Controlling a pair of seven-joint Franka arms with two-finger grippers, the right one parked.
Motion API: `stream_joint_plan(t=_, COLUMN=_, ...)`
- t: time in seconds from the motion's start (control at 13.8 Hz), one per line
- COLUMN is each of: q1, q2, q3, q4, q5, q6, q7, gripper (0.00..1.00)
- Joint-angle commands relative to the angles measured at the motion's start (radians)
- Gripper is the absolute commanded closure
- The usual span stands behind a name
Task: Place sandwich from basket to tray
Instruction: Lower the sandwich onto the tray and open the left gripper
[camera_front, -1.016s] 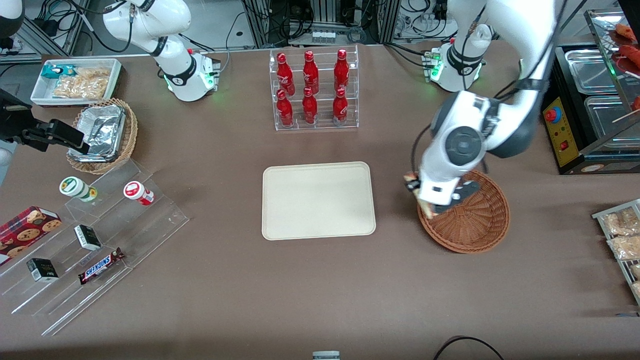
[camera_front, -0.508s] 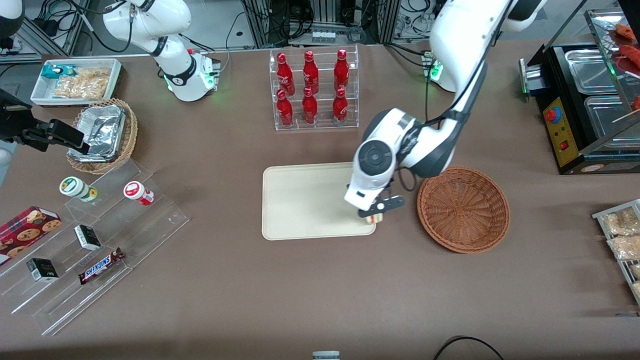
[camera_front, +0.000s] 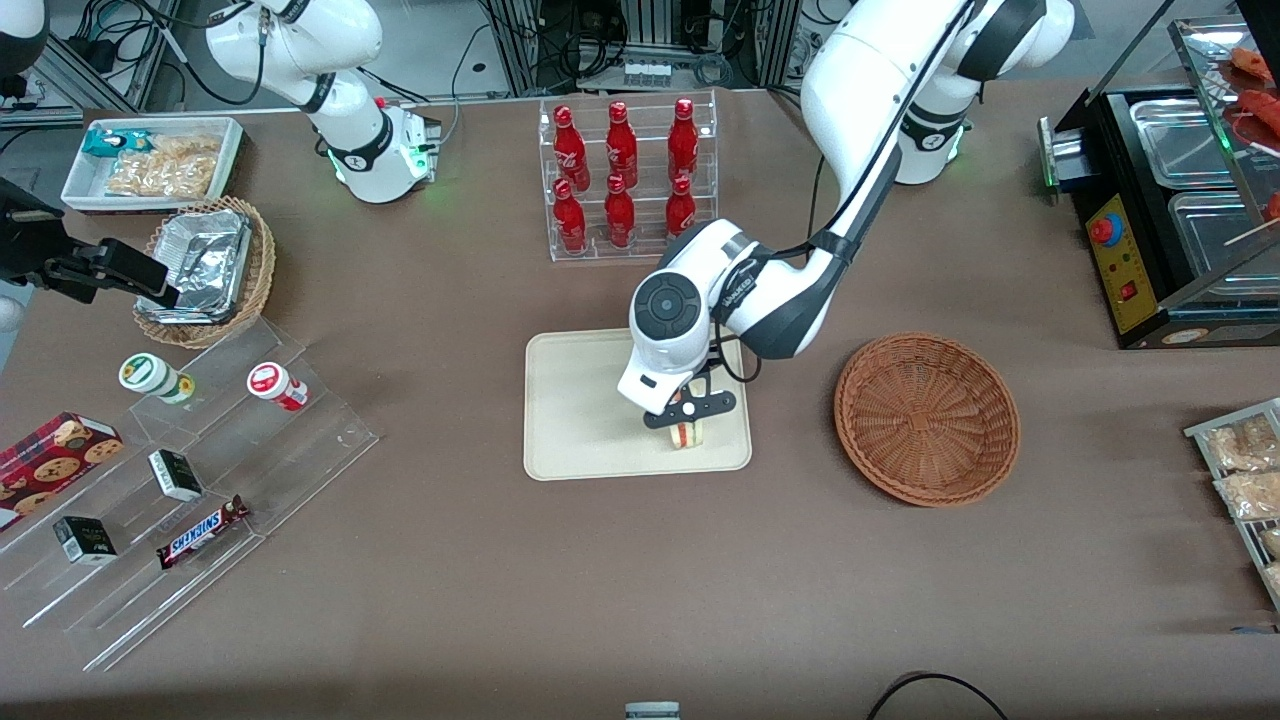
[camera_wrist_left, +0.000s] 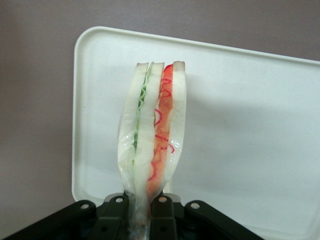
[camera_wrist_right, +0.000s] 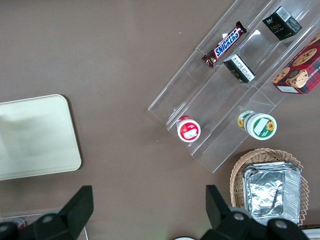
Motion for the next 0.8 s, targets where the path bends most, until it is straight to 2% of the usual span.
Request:
stream_joint_plan(t=0.0, q1=-0.006, q2=0.046, q3=-0.026, q4=0.045, q5=0.001, q6=0.052, q7=-0.015, gripper=0.95)
stream_joint_plan(t=0.15, q1=-0.006, q2=0.059, q3=-0.040, q4=0.043, q5=-0.033, q6=0.064, q7=-0.010, gripper=0.95)
stream_joint_plan(t=0.36, q1=-0.008, q2=0.095, q3=-0.041, q4=0.046, q5=-0.039, q6=0.128, q7=-0.012, gripper=0.95)
stream_joint_plan(t=0.51, q1=-0.009, q2=0.105, q3=-0.043, q4=0.043, q5=-0.041, q6=0.142, q7=-0.007, gripper=0.89)
stream_joint_plan(t=0.58, q1=-0.009, q2=0.105, q3=-0.044, q4=0.041, q5=-0.041, q6=0.142, q7=-0.010, gripper=0.76)
stream_joint_plan(t=0.65, q1=-0.009, q2=0.108, q3=-0.047, q4=0.041, q5=-0.041, q6=0.142, q7=-0.013, gripper=0.56)
stream_joint_plan(t=0.73, q1=-0.009, q2=0.108, q3=-0.049, q4=0.041, q5=-0.042, q6=0.142, q7=-0.013, gripper=0.18)
